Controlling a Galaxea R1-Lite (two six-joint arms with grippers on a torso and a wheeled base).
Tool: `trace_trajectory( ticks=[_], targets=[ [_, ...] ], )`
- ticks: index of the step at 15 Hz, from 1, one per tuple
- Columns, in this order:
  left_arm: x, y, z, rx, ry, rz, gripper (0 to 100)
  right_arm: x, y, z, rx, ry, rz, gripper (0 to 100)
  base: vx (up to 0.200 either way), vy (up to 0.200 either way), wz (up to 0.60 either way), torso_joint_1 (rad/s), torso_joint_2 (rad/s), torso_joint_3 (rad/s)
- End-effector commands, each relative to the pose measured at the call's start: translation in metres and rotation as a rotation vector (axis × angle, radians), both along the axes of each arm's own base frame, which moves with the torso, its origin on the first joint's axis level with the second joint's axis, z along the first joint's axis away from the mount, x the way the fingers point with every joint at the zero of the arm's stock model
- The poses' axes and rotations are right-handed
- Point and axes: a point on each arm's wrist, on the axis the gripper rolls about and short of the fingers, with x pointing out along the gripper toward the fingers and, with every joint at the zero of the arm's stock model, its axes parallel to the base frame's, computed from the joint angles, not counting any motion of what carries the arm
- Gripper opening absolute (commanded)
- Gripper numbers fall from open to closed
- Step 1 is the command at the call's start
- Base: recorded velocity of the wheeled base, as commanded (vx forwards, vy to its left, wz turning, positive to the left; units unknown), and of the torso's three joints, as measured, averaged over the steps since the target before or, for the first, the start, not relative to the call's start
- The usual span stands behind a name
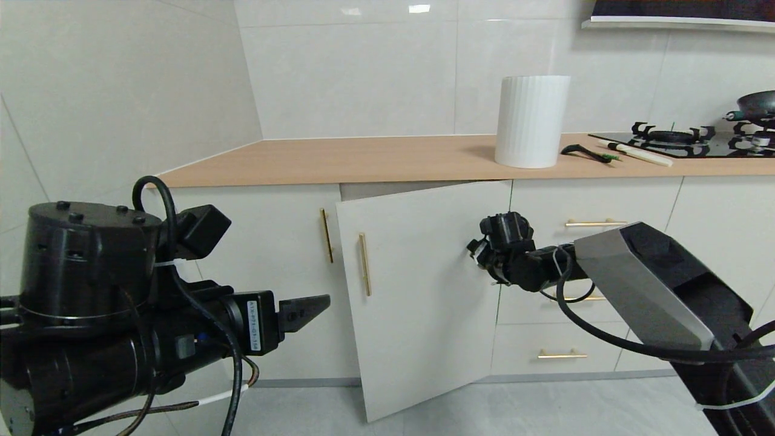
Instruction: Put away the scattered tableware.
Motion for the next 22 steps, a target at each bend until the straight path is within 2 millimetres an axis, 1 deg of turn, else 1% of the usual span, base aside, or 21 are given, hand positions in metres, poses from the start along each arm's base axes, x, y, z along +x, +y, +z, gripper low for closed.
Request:
trace_trajectory(
  ticks=[1,3,9,10,13,15,20,22],
  targets=[
    [0.000,-0.001,0.000,0.001,0.002,-0.001,100,0.016,-0.011,-0.014,-0.017,0.009,-0.068,100,0.000,0.000,0.00,0.000,0.00,0.000],
    [0.000,-0.001,0.000,0.001,0.002,-0.001,100,0.017,-0.016,-0.025,-0.033,0.042,-0.093,100,0.000,0.000,0.00,0.000,0.00,0.000],
    [0.000,0.000,-0.001,0.002,0.003,0.000,100,0.018,-0.019,-0.026,-0.027,0.043,-0.103,100,0.000,0.000,0.00,0.000,0.00,0.000],
    [0.000,0.000,-0.001,0.002,0.003,0.000,100,0.018,-0.019,-0.030,-0.030,0.047,-0.105,100,0.000,0.000,0.00,0.000,0.00,0.000],
    [0.000,0.000,0.000,0.000,0.001,0.000,100,0.015,-0.011,-0.031,-0.042,0.047,-0.082,100,0.000,0.000,0.00,0.000,0.00,0.000],
    [0.001,0.000,-0.001,0.002,0.003,0.000,100,0.016,-0.004,-0.028,-0.075,0.010,-0.030,100,0.000,0.000,0.00,0.000,0.00,0.000],
    [0.002,-0.001,-0.002,0.002,0.006,0.001,100,0.018,-0.004,-0.033,-0.073,-0.005,-0.019,100,0.000,0.000,0.00,0.000,0.00,0.000],
    [0.001,-0.001,-0.001,0.000,0.004,0.001,100,0.020,-0.007,-0.031,-0.069,-0.023,-0.031,100,0.000,0.000,0.00,0.000,0.00,0.000]
  ],
)
